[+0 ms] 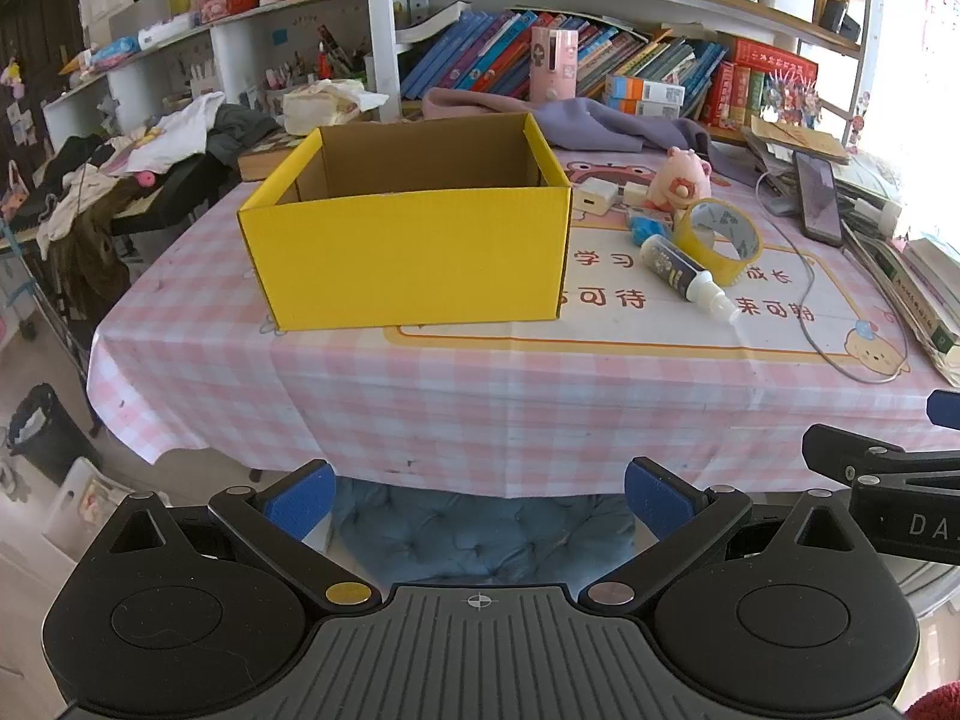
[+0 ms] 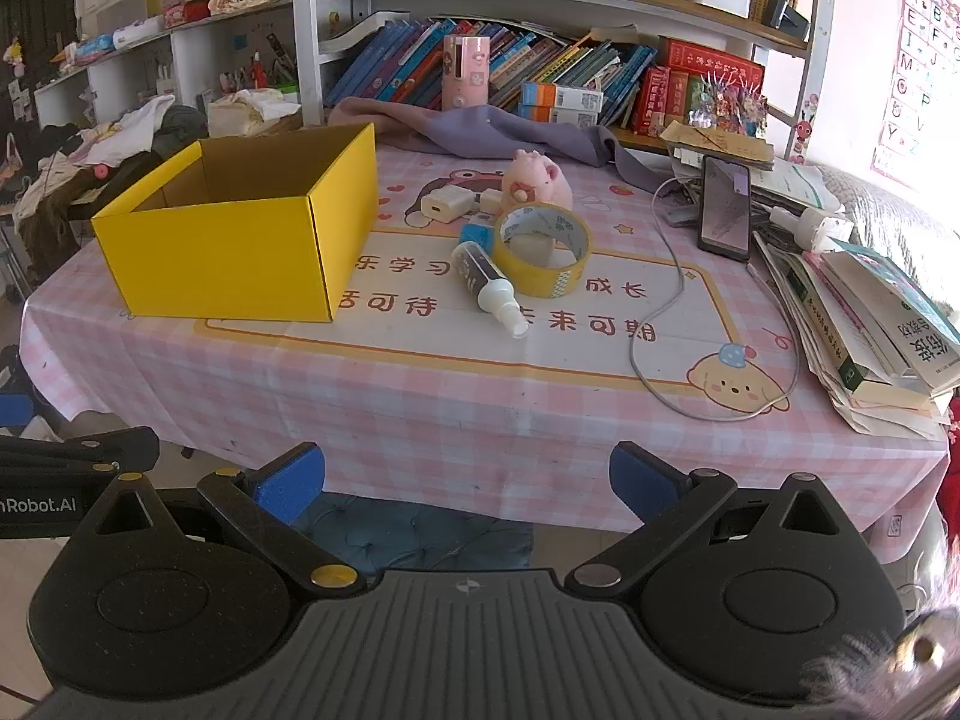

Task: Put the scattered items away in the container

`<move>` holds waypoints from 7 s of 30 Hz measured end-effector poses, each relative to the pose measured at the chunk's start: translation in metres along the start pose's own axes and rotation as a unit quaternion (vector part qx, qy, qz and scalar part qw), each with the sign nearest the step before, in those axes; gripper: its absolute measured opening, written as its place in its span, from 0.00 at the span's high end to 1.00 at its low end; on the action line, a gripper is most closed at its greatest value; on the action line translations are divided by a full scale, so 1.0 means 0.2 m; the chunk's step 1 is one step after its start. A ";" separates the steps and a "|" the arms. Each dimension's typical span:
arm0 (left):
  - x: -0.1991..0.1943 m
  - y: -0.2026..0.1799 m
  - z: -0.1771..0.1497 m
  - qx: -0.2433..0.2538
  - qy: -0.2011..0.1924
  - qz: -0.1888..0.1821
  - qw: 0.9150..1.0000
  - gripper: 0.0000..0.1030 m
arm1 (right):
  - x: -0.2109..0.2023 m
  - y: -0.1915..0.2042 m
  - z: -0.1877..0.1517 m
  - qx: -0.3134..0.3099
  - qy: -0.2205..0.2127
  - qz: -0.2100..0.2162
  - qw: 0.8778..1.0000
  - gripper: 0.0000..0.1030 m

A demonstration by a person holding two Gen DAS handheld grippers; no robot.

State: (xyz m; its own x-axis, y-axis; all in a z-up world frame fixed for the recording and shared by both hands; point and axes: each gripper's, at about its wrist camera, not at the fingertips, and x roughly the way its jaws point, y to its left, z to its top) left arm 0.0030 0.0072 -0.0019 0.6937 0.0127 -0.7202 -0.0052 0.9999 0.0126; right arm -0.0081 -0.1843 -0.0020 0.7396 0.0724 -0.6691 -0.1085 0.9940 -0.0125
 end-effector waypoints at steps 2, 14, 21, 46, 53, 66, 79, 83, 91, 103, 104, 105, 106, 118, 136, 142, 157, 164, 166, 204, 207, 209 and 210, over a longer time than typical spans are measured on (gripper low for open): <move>0.00 0.00 0.00 0.000 0.000 0.000 1.000 0.00 | 0.00 0.00 0.00 0.000 0.001 0.001 1.000 0.00; 0.00 0.01 0.00 -0.004 0.001 0.001 1.000 0.00 | 0.00 0.00 0.00 0.000 0.001 0.000 1.000 0.00; 0.00 -0.01 -0.01 0.001 0.001 0.003 1.000 0.00 | 0.00 0.00 0.01 -0.002 -0.001 0.001 1.000 0.00; -0.01 -0.02 0.00 0.005 -0.007 0.002 1.000 0.00 | -0.01 0.01 0.02 -0.006 -0.005 0.003 1.000 0.00; -0.03 0.02 0.01 -0.008 -0.025 -0.006 1.000 0.00 | -0.01 0.02 0.02 -0.007 -0.008 0.005 1.000 0.00; -0.02 0.03 0.02 0.002 -0.032 0.004 0.999 0.00 | -0.01 0.04 0.03 -0.009 -0.011 0.007 1.000 0.00; 0.02 0.08 0.03 -0.005 -0.027 -0.019 0.999 0.00 | 0.01 0.05 0.06 -0.013 -0.011 0.007 1.000 0.00; 0.03 0.10 0.03 -0.014 -0.025 -0.026 0.999 0.00 | 0.04 0.08 0.08 -0.015 -0.008 0.008 1.000 0.00; 0.07 0.11 0.04 -0.018 -0.013 -0.018 1.000 0.00 | 0.07 0.10 0.09 -0.020 -0.005 0.012 1.000 0.00; 0.11 0.07 0.05 -0.007 0.001 -0.015 1.000 0.00 | 0.11 0.08 0.09 -0.016 -0.001 0.018 1.000 0.02; 0.12 0.06 0.05 -0.005 0.002 -0.017 1.000 0.00 | 0.11 0.08 0.09 -0.017 -0.001 0.018 1.000 0.02; 0.12 0.06 0.05 -0.003 0.003 -0.019 1.000 0.00 | 0.12 0.07 0.10 -0.016 -0.001 0.018 1.000 0.02; 0.12 0.05 0.06 -0.002 0.003 -0.021 1.000 0.00 | 0.12 0.07 0.10 -0.016 -0.001 0.018 1.000 0.02; 0.18 -0.08 0.11 0.030 0.002 -0.043 0.999 0.00 | 0.15 -0.05 0.12 0.003 -0.006 0.011 1.000 0.03; 0.40 -0.32 0.26 0.088 -0.008 -0.099 0.991 0.01 | 0.34 -0.31 0.24 0.059 -0.024 -0.004 0.998 0.03; 0.49 -0.48 0.36 0.120 -0.018 -0.119 0.985 0.01 | 0.44 -0.42 0.35 0.072 -0.032 -0.015 0.997 0.03; 0.74 -0.74 0.58 0.122 0.014 -0.105 0.987 0.01 | 0.84 -0.60 0.65 0.005 0.023 0.032 0.999 0.03; 0.83 -0.79 0.64 0.108 0.039 -0.069 0.991 0.01 | 1.06 -0.58 0.75 -0.038 0.053 0.084 0.994 0.02; 0.85 -0.80 0.65 0.107 0.044 -0.060 0.992 0.01 | 1.12 -0.57 0.78 -0.047 0.062 0.095 0.992 0.02; 0.96 -0.84 0.77 0.033 0.070 0.002 0.997 0.16 | 1.35 -0.80 0.85 -0.019 0.098 0.158 0.982 0.89; 1.00 -0.85 0.78 0.022 0.075 -0.007 0.997 0.21 | 1.26 -0.88 0.87 -0.012 0.064 0.154 0.986 0.90; 1.04 -0.85 0.78 0.010 0.082 -0.013 0.996 0.24 | 1.21 -0.95 0.88 -0.006 0.051 0.140 0.989 0.90; 1.05 -0.85 0.78 0.003 0.083 -0.015 0.996 0.24 | 1.20 -0.98 0.87 -0.001 0.049 0.131 0.990 0.90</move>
State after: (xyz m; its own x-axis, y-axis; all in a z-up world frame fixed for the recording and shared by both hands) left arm 0.2627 -0.1618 -0.0472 0.5639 -0.0164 -0.8257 0.0184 0.9998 -0.0073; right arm 0.3071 -0.3479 -0.0306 0.6175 0.3187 -0.7191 -0.2888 0.9422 0.1697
